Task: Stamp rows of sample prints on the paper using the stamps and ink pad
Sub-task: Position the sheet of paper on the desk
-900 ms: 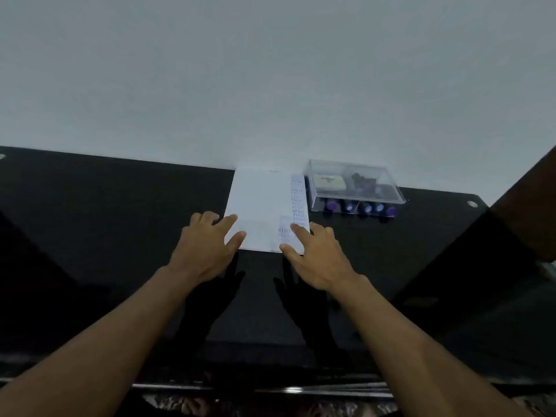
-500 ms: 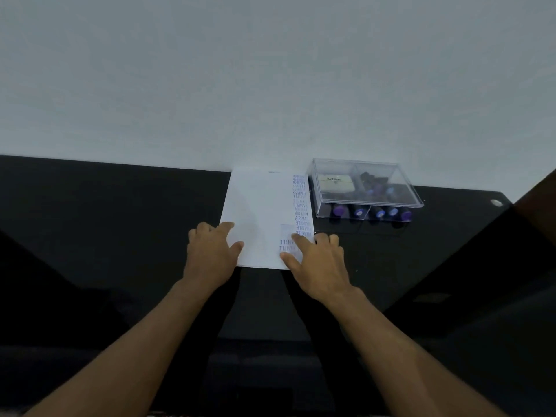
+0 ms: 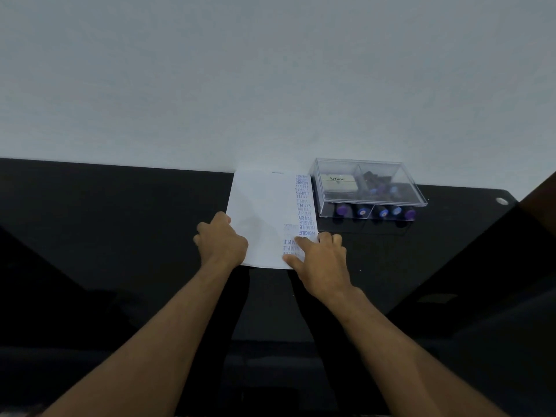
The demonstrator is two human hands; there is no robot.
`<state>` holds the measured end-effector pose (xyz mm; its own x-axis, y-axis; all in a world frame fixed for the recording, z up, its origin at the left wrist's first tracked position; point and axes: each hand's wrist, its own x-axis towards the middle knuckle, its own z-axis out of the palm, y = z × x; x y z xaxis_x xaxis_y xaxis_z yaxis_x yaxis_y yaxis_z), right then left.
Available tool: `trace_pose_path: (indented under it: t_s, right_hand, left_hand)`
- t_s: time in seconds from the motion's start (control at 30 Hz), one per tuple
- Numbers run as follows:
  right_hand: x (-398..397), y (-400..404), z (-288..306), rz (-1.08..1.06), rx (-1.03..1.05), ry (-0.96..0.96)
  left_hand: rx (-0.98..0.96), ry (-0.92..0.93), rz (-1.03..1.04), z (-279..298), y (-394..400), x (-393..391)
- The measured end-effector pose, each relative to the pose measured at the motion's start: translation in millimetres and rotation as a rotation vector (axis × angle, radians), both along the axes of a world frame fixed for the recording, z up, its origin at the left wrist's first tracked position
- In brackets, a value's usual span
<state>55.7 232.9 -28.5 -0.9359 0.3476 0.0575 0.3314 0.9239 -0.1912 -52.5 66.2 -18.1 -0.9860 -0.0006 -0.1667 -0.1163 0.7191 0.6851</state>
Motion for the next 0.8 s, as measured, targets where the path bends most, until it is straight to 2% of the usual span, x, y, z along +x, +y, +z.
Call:
trace_pose_path:
  t_s: [0.33, 0.6, 0.8]
  right_hand:
    - [1.6, 1.5, 0.2, 0.007, -0.005, 0.017]
    - [1.9, 2.3, -0.8, 0.006, -0.016, 0.017]
    - [4.9, 5.0, -1.9, 0.006, -0.074, 0.022]
  left_hand:
    - [0.315, -0.131, 0.054, 15.9, 5.0, -1.1]
    - [0.807, -0.323, 0.030, 29.3, -2.0, -1.4]
    - [0.759, -0.223, -0.075, 18.7, -12.1, 2.4]
